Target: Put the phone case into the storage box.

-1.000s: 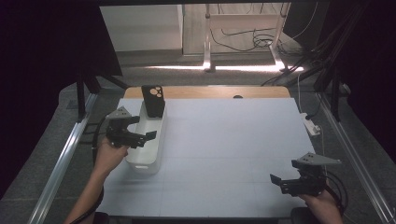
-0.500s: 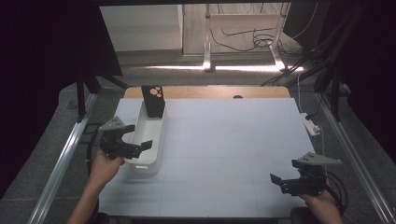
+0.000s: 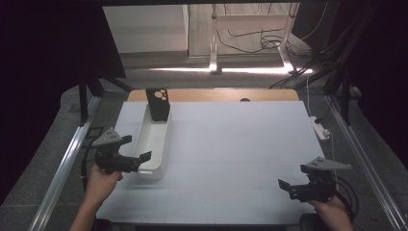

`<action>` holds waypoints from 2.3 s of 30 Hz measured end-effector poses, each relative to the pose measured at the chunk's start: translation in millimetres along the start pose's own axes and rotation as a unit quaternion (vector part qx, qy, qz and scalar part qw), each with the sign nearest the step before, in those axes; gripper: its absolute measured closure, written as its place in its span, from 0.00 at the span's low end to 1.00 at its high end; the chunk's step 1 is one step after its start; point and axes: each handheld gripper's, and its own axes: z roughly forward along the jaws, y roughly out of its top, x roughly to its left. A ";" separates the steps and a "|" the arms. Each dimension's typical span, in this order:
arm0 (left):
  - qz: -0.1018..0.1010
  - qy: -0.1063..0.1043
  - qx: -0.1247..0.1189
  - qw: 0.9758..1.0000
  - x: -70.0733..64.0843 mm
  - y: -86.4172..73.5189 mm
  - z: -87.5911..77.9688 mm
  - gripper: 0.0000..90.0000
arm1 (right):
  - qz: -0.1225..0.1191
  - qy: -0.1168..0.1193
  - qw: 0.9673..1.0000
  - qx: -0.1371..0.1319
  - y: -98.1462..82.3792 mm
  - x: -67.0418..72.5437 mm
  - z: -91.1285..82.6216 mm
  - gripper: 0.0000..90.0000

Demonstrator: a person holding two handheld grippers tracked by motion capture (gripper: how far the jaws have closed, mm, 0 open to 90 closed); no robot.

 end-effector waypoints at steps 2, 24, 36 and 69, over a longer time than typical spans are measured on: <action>-0.001 0.004 0.000 1.000 -0.8 -2.4 -3.3 0.00 | 0.000 0.000 1.000 0.001 0.1 0.4 0.2 0.00; -0.008 0.035 -0.006 0.999 -9.2 -33.7 -43.9 0.00 | -0.002 -0.001 1.000 0.003 0.3 0.9 0.6 0.00; -0.015 0.053 0.005 0.998 -11.2 -51.7 -55.2 0.00 | -0.003 -0.004 1.000 0.004 0.4 1.2 0.7 0.00; -0.015 0.075 0.052 0.996 -19.0 -79.3 -49.8 0.00 | -0.002 -0.003 1.000 0.004 0.3 0.9 0.7 0.00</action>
